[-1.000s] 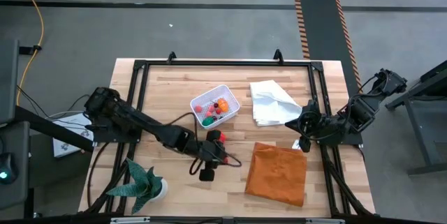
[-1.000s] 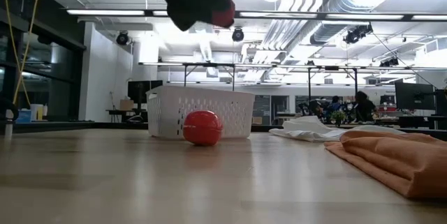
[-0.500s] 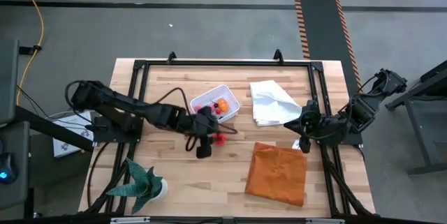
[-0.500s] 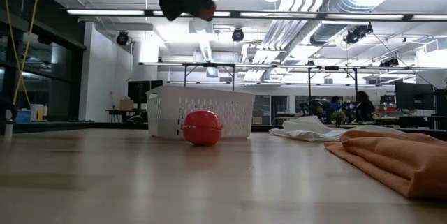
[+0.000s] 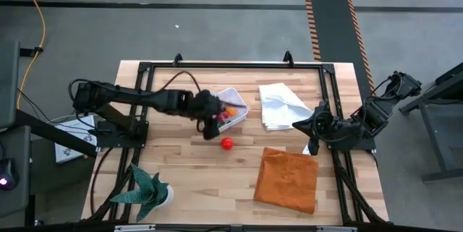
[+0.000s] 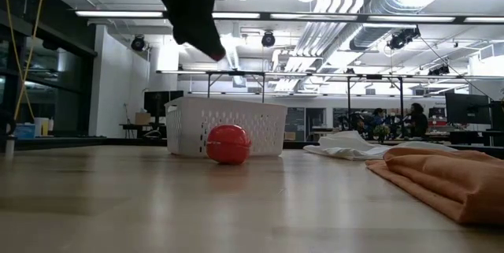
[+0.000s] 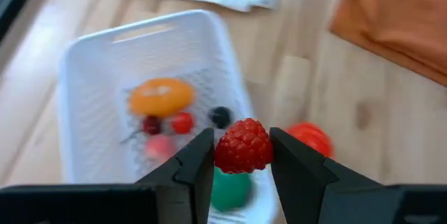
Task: Pick and placing Produce into tupperware
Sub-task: Put the raspberry in the basket
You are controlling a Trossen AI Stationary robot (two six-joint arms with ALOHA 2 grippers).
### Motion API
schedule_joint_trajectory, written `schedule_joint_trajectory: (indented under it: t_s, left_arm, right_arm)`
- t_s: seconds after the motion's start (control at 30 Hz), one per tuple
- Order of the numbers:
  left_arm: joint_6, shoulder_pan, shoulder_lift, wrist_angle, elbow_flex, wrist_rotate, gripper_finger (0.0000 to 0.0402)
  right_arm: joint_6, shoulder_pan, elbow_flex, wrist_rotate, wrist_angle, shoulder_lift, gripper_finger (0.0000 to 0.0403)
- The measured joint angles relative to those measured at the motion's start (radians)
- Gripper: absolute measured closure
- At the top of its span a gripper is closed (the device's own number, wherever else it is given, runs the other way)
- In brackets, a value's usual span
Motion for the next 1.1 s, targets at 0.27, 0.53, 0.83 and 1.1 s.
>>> schedule_joint_trajectory:
  t_s: [0.27,0.53,0.83,1.1]
  left_arm:
    - [0.013,0.161,0.0,-0.002,0.0,0.023,0.0284]
    - [0.014,0.238,0.0,-0.006,0.0,0.031,0.0284]
    - [0.014,0.24,0.001,-0.008,0.0,0.04,0.0284]
    - [0.039,0.241,0.001,-0.008,0.0,0.05,0.0284]
  right_arm:
    - [0.0,0.0,0.0,0.081,0.028,0.0,0.0403]
    - [0.0,-0.051,0.0,0.097,0.073,0.0,0.0403]
    - [-0.006,-0.12,0.0,0.077,0.072,0.0,0.0403]
    - [-0.007,-0.155,0.0,0.075,0.072,0.0,0.0403]
